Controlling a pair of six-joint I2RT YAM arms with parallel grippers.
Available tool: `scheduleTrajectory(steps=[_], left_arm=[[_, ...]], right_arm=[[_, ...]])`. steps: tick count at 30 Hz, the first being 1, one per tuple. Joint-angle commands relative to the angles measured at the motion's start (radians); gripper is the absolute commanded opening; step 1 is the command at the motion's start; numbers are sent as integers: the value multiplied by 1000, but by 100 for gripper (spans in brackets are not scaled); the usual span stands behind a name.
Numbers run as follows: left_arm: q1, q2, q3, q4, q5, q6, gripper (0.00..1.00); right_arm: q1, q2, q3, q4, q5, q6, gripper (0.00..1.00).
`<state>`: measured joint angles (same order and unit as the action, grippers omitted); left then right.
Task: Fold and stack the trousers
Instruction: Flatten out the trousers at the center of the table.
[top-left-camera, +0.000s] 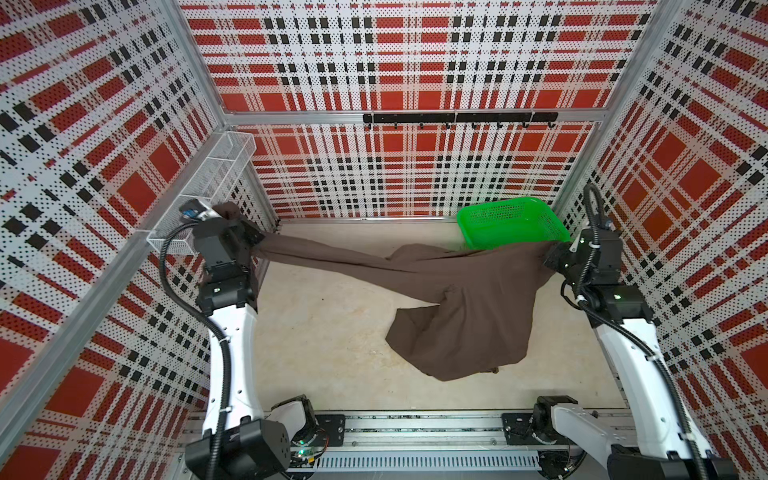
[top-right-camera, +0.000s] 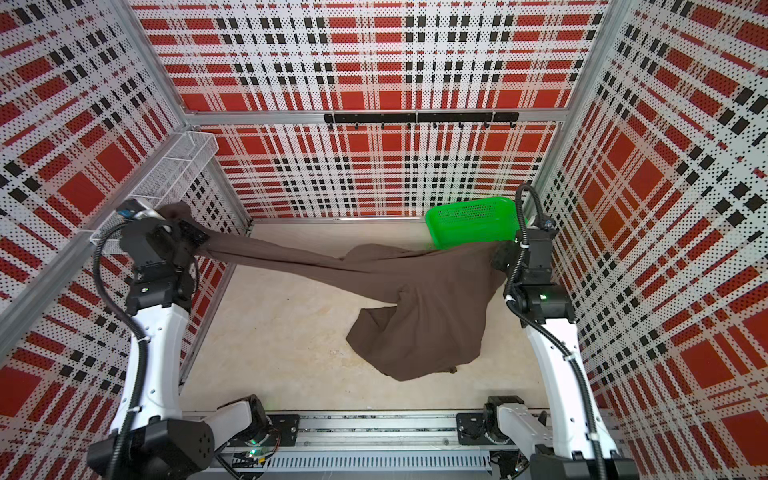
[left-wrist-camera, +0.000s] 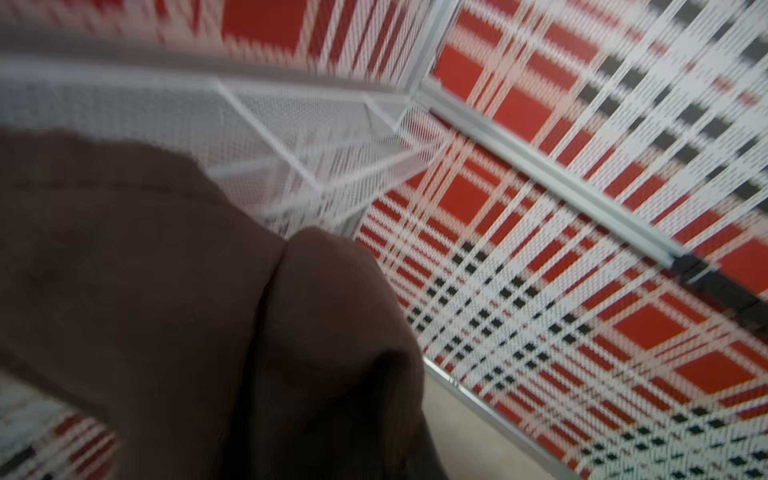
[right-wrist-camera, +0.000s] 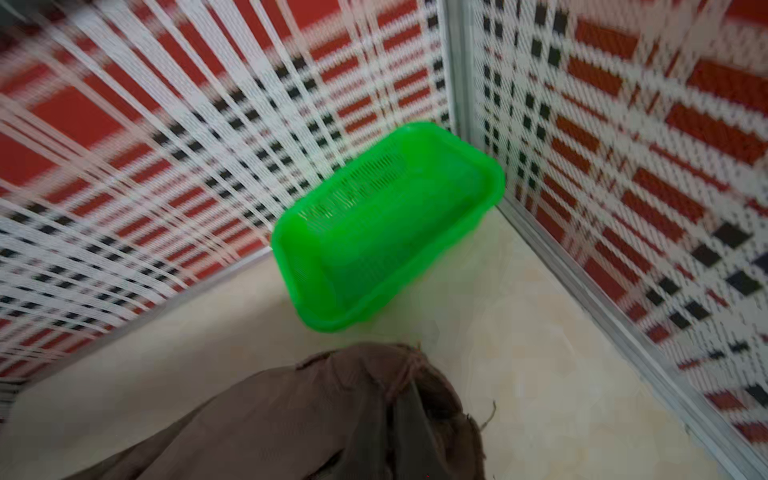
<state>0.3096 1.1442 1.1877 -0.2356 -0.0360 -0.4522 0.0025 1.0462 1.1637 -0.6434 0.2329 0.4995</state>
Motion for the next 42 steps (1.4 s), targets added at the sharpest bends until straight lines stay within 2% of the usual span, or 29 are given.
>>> scheduleTrajectory(steps=[1,6,10,15,18,22,24,27,29,30,31,32,35,37,40,42], left_arm=[[-32,-10,-97,27,2,6,0],[-39,14,-233,30,-13,2,0],[-42,57,-239,35,8,1,0],[-117,157,-79,23,-11,-3,0],[-173,253,59,7,-31,-5,1],[-209,371,175,4,-41,-27,3],[-221,419,205,2,-47,-34,7],[-239,468,225,-3,-47,-36,24],[-252,474,216,-5,-44,-30,46],[-257,468,208,-6,-45,-24,53],[-262,453,194,-7,-53,-17,60],[-266,431,178,-7,-61,-11,66],[-271,340,122,-21,-79,0,78],[-283,263,67,-37,-94,5,89],[-332,152,-47,-52,-101,1,90],[-404,103,-138,-51,-96,-24,90]], right_arm=[[-41,-23,-37,9,109,35,0],[-84,15,-104,-21,135,82,0],[-103,35,-127,-6,89,99,0],[-103,78,-40,16,18,136,0],[-103,128,34,18,23,153,0],[-102,216,95,18,53,163,0],[-103,257,99,28,65,165,0],[-104,317,93,28,80,168,0],[-105,340,85,28,85,171,0],[-104,345,84,26,82,172,0],[-104,344,82,21,79,171,3],[-105,338,78,22,73,171,11],[-105,303,73,14,53,166,50],[-104,268,70,-2,32,166,60],[-105,205,38,-11,-10,175,68],[-102,169,6,-9,-43,186,70]])
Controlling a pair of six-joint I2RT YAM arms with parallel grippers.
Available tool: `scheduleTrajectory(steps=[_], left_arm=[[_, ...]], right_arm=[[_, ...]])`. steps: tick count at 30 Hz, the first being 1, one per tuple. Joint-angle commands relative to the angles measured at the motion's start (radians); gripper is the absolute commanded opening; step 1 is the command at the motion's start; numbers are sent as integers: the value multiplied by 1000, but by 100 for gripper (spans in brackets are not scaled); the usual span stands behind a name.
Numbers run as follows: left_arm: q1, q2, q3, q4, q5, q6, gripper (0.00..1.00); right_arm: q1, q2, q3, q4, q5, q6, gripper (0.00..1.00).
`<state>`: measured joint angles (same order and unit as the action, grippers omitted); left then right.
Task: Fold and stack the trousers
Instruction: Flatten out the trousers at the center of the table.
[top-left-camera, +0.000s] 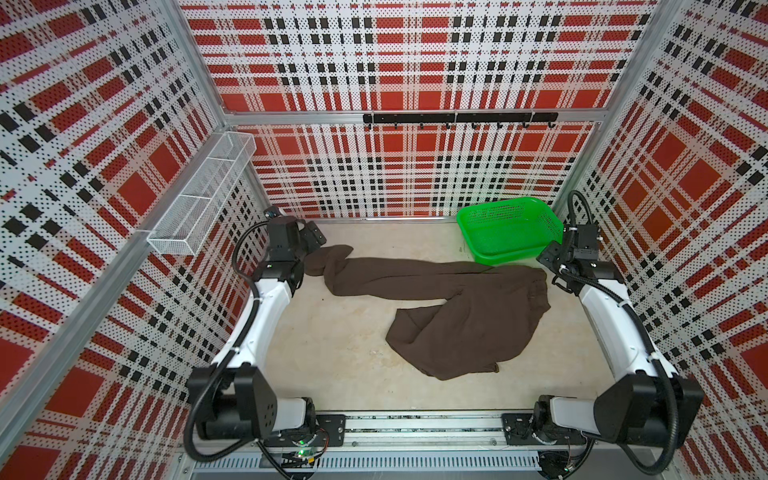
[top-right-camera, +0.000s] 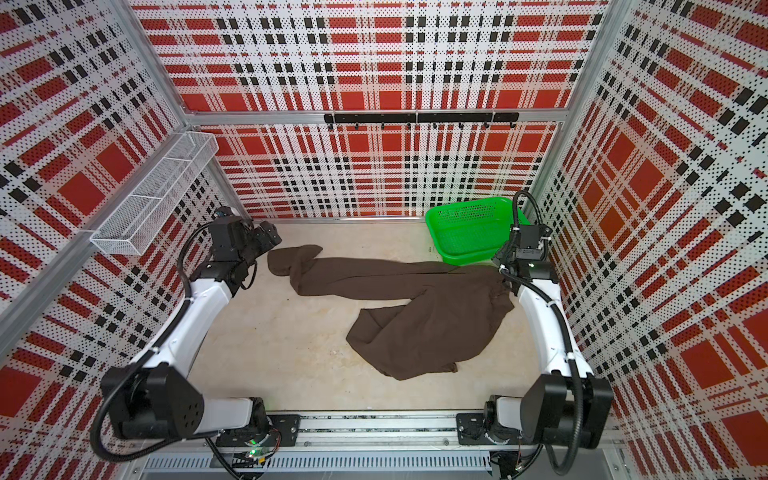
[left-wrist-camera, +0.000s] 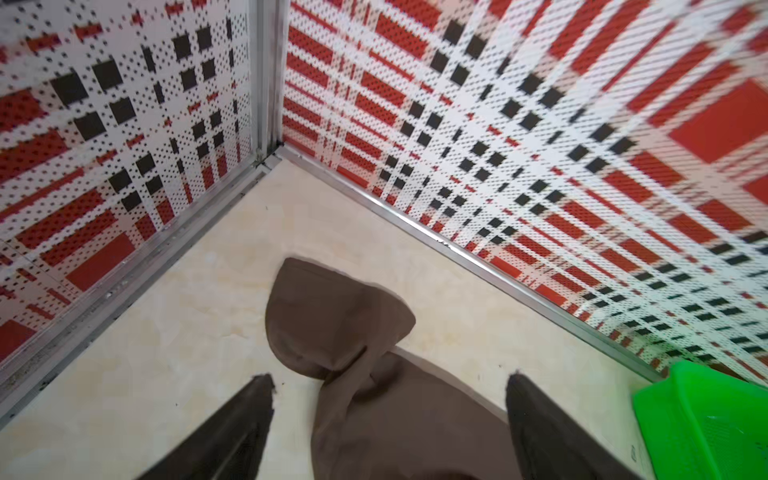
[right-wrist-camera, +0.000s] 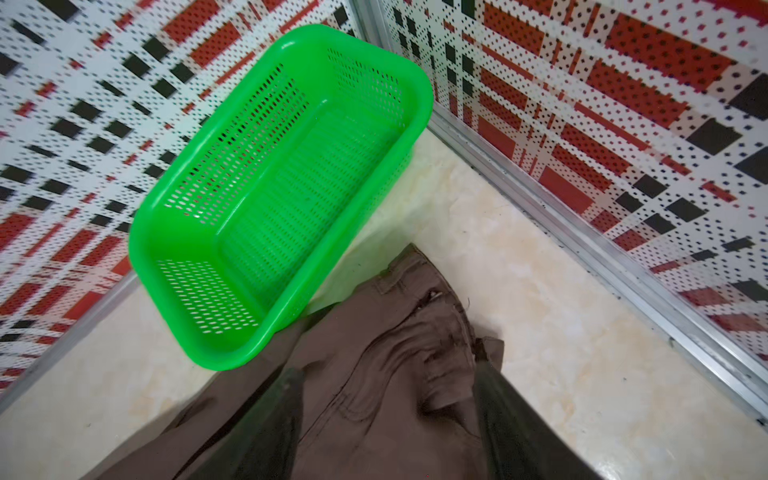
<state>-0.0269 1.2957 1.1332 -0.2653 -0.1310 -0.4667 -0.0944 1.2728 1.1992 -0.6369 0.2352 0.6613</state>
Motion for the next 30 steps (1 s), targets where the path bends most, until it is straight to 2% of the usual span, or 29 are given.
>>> scheduleTrajectory(steps=[1,6,10,15,20,23,26,30], left_arm=[[-117,-63,-133,-18,-3,-32,90],[-397,-91,-359,80,2,-192,89],[-539,-66,-488,195,-2,-314,90],[-643,43,-572,317,17,-414,91],[-669,108,-606,392,24,-445,86],[-672,141,-616,432,48,-456,78],[-682,160,-614,468,65,-466,60],[-685,137,-591,474,77,-453,30]], right_arm=[[-6,-75,-48,-14,-69,30,71],[-1,-139,-138,14,-158,63,72],[22,-157,-195,30,-184,77,73],[35,-158,-239,49,-204,88,73],[37,-165,-252,54,-203,87,73],[37,-167,-259,56,-205,89,74],[37,-168,-267,57,-207,89,74],[37,-172,-277,59,-207,88,74]])
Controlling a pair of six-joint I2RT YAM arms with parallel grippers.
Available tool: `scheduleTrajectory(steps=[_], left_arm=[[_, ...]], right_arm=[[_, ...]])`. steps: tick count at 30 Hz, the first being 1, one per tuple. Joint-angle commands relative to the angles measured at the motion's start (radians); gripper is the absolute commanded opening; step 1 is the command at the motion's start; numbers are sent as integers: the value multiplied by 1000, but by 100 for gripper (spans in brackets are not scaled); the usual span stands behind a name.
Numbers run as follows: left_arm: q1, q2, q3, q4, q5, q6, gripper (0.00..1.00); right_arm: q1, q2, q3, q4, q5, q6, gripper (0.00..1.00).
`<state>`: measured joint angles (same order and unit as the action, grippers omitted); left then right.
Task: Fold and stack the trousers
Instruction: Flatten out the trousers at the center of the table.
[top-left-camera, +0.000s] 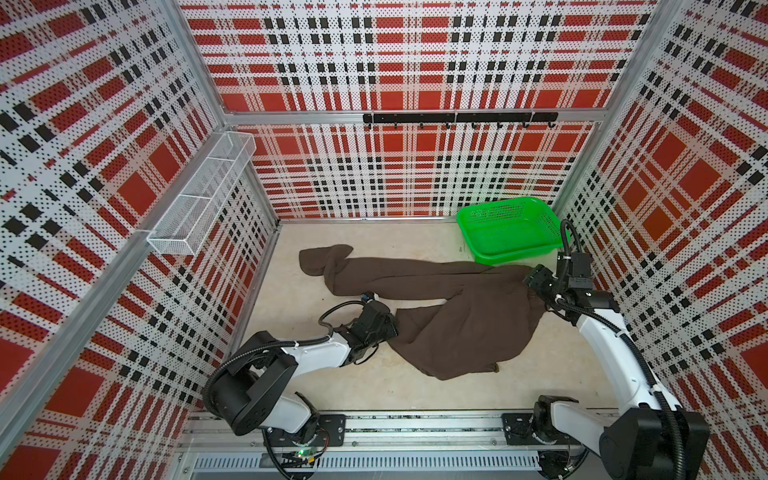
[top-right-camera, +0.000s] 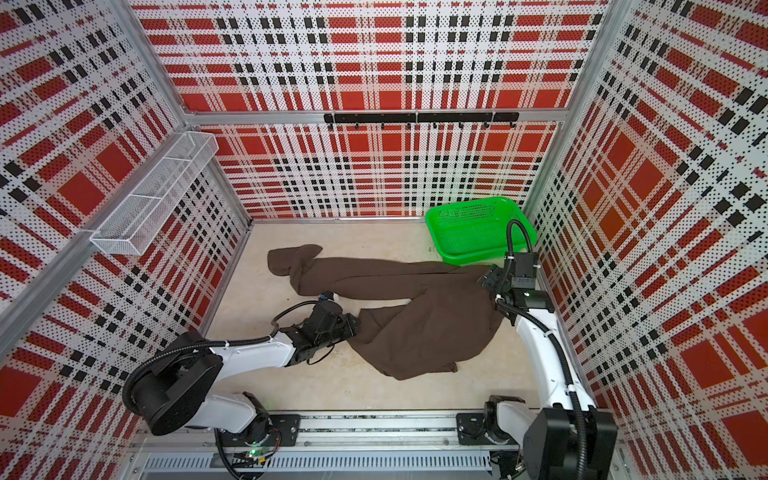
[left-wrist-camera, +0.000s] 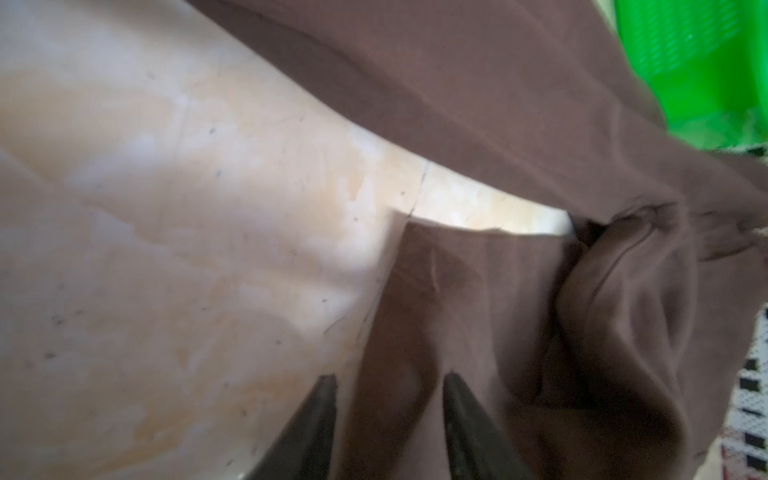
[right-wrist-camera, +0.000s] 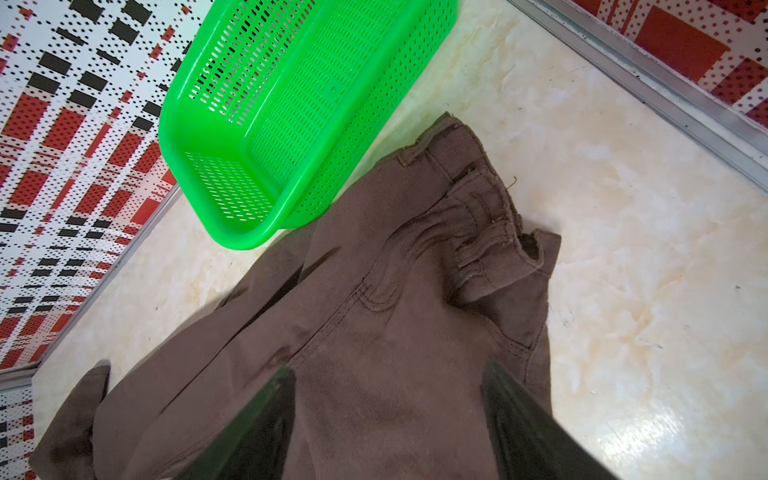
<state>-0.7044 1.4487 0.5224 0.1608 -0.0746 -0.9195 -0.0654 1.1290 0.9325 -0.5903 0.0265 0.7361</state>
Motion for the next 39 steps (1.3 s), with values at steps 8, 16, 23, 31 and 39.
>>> scheduleTrajectory(steps=[8,16,23,31,39], left_arm=[[45,-165,132,-173,-47,106,0],[260,-313,304,-453,-174,287,0],[436,-248,495,-525,-202,423,0],[532,-102,569,-500,-193,445,0],[540,-30,607,-488,-185,444,0]], right_arm=[[8,-21,-27,17,-29,15,75],[8,11,-32,-1,-87,16,78],[7,43,-105,-2,-182,80,79],[80,-27,-286,55,-240,213,76],[236,-12,-400,141,-256,346,70]])
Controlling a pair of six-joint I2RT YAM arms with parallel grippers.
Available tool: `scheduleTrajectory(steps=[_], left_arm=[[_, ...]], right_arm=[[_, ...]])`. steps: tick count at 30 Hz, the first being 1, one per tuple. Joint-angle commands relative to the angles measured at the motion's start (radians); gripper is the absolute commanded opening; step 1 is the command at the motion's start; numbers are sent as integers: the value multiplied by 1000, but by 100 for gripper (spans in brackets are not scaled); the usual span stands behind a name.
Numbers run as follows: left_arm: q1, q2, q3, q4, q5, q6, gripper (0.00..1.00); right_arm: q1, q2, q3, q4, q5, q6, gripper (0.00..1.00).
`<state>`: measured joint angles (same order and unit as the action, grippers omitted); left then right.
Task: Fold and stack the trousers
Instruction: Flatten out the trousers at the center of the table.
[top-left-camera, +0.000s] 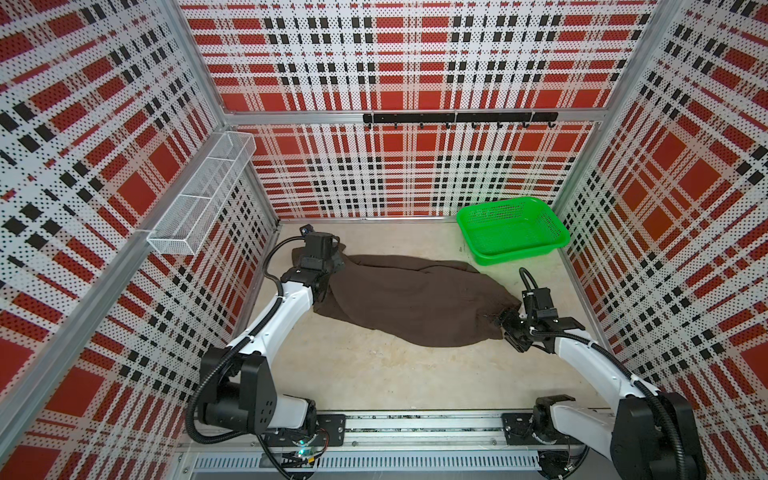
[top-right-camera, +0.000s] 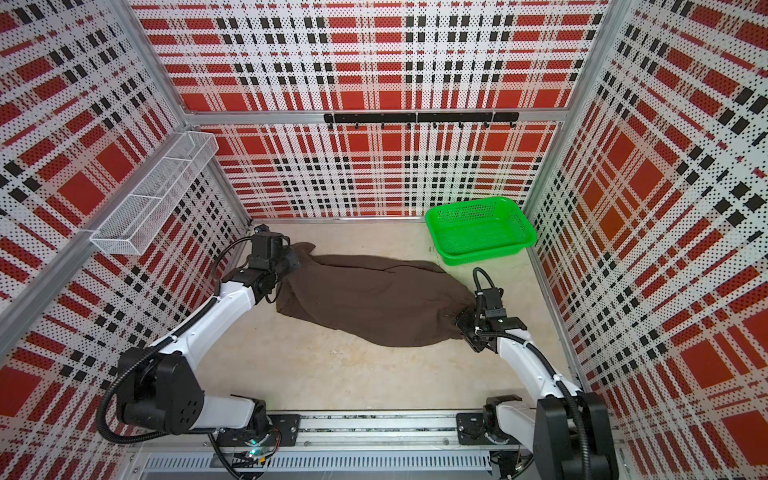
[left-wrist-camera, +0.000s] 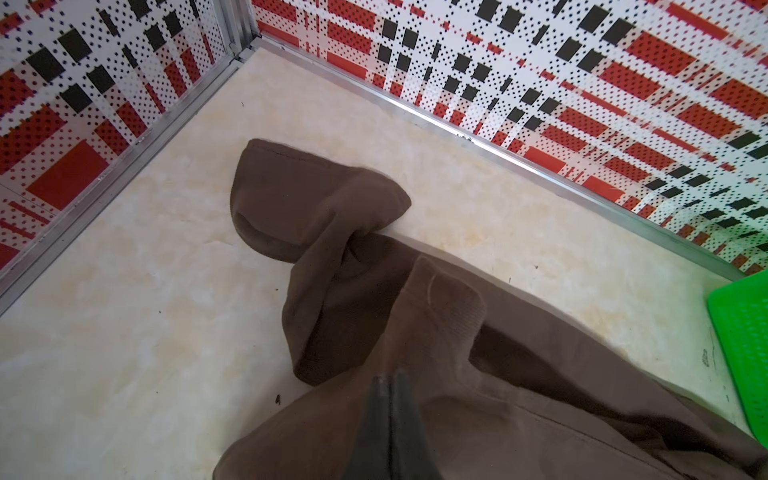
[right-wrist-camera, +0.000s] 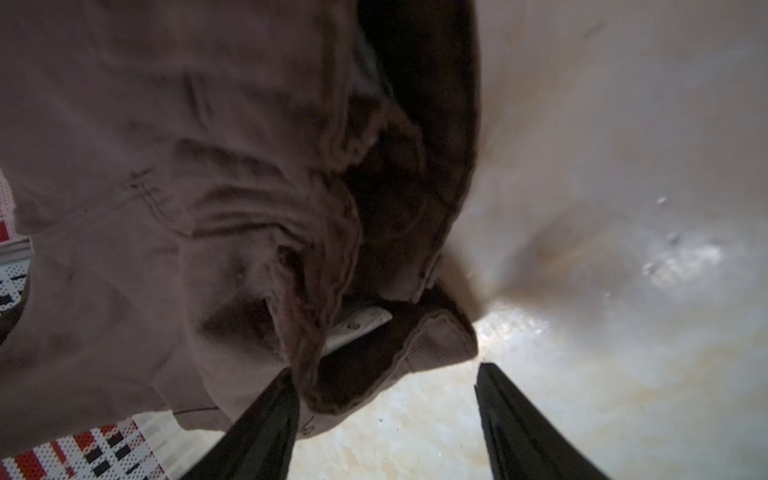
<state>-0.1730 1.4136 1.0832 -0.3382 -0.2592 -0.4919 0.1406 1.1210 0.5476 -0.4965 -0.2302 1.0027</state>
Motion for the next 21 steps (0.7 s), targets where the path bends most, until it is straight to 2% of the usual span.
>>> scheduleTrajectory(steps=[1,7,9,17,21], left_arm=[[13,8,49,12,1,16,0],[35,18,51,12,13,22,0],[35,21,49,13,16,24,0],[40,32,39,21,20,26,3],[53,37,29,27,27,29,5]], right_arm=[[40,-9,-26,54,9,92,70],[66,-30,-62,70,31,120,75],[66,-15,-71,83,38,117,73],[67,101,-94,194,86,131,57],[67,127,-79,217,110,135,42]])
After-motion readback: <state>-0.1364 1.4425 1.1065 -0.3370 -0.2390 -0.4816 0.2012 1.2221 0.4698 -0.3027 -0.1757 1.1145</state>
